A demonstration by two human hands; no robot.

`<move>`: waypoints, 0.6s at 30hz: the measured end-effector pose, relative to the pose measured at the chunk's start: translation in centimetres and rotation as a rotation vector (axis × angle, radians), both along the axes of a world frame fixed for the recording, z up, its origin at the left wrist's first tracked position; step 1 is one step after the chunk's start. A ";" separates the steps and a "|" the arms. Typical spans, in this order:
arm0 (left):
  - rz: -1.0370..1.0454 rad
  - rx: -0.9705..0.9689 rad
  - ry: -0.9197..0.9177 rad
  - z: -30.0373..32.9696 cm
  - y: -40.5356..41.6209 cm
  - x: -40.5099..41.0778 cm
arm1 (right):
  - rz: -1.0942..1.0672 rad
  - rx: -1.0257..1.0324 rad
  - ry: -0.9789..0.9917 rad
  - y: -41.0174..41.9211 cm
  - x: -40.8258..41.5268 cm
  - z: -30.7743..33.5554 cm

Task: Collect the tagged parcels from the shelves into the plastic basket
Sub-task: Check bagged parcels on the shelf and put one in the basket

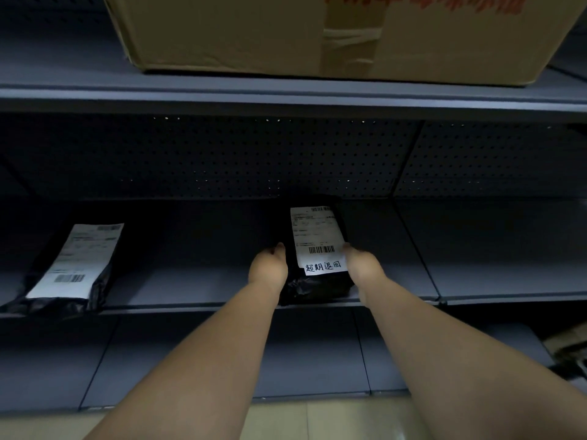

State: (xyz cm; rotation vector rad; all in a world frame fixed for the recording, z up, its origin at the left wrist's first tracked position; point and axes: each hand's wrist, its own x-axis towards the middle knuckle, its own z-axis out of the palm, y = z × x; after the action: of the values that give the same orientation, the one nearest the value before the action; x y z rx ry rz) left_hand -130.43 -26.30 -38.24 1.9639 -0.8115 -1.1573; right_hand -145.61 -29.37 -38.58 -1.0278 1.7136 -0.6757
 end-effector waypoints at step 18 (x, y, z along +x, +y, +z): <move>0.144 -0.070 0.167 1.2 5.8 -1.4 | -0.022 0.152 -0.249 5.2 -2.1 0.7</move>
State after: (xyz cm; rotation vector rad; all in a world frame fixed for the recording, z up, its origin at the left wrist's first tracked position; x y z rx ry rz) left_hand -131.88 -20.50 -37.01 1.8095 -0.6060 -1.1734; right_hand -147.67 -24.21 -37.87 -0.7856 1.5348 -0.6476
